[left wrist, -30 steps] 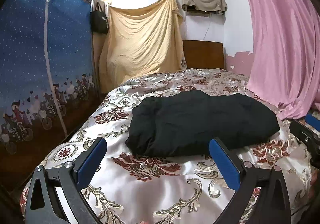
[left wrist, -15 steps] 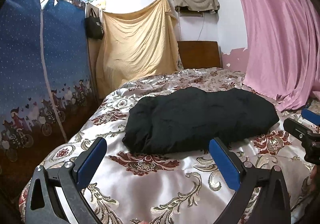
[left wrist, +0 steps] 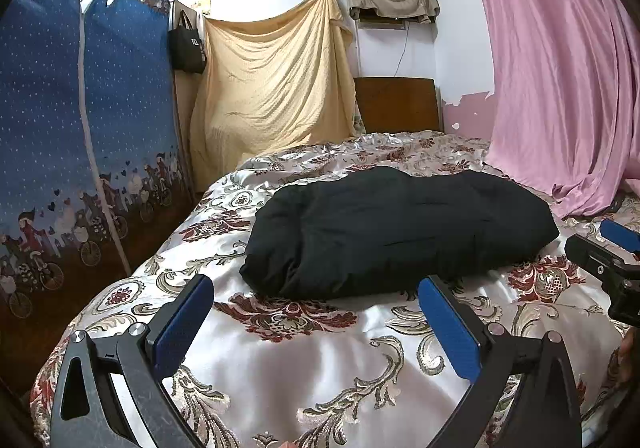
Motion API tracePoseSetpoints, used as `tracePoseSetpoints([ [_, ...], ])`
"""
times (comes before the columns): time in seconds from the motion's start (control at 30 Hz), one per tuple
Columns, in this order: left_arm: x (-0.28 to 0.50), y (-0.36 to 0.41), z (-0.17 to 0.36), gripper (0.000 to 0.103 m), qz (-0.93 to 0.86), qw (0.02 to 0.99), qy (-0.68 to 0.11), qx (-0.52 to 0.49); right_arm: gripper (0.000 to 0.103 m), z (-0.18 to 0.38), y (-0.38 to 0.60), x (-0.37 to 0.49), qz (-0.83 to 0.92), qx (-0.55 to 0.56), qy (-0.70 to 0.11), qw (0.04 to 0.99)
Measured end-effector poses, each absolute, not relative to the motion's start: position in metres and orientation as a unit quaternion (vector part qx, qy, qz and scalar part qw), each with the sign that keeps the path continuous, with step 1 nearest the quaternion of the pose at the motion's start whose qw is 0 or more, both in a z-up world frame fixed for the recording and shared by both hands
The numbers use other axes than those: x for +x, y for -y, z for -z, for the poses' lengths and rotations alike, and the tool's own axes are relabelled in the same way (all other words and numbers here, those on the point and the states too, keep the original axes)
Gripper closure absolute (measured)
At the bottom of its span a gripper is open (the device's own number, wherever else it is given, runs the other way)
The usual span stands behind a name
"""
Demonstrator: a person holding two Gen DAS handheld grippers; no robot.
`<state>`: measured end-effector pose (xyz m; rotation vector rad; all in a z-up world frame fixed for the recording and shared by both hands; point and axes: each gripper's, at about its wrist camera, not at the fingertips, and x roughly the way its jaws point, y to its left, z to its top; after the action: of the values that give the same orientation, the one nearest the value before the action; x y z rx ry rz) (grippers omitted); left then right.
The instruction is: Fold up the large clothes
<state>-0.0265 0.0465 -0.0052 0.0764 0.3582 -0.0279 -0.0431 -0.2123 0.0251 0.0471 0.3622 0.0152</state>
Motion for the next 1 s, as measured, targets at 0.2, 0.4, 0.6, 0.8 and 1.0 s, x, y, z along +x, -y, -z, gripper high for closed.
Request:
tracePoseSetpoints([
  [0.2, -0.0265, -0.0466, 0.0053, 0.0, 0.013, 0.983, -0.178, 0.038, 0.001, -0.0236, 0.2122, -0.0433, -0.007, 0.023, -0.179, 0.984],
  [0.4, -0.0266, -0.0462, 0.0055, 0.0, 0.013, 0.984, -0.176, 0.038, 0.001, -0.0239, 0.2123, -0.0432, -0.007, 0.023, -0.179, 0.984],
  [0.6, -0.0267, -0.0461, 0.0056, 0.0, 0.014, 0.984, -0.175, 0.039, 0.001, -0.0234, 0.2127, -0.0432, -0.007, 0.023, -0.18, 0.983],
  [0.8, -0.026, -0.045, 0.0048, 0.0, 0.013, 0.984, -0.174, 0.039, 0.001, -0.0231, 0.2131, -0.0435, -0.007, 0.024, -0.179, 0.984],
  [1.0, -0.0265, -0.0444, 0.0052, 0.0, 0.012, 0.984, -0.173, 0.04, 0.001, -0.0234, 0.213, -0.0429, -0.007, 0.023, -0.179, 0.984],
])
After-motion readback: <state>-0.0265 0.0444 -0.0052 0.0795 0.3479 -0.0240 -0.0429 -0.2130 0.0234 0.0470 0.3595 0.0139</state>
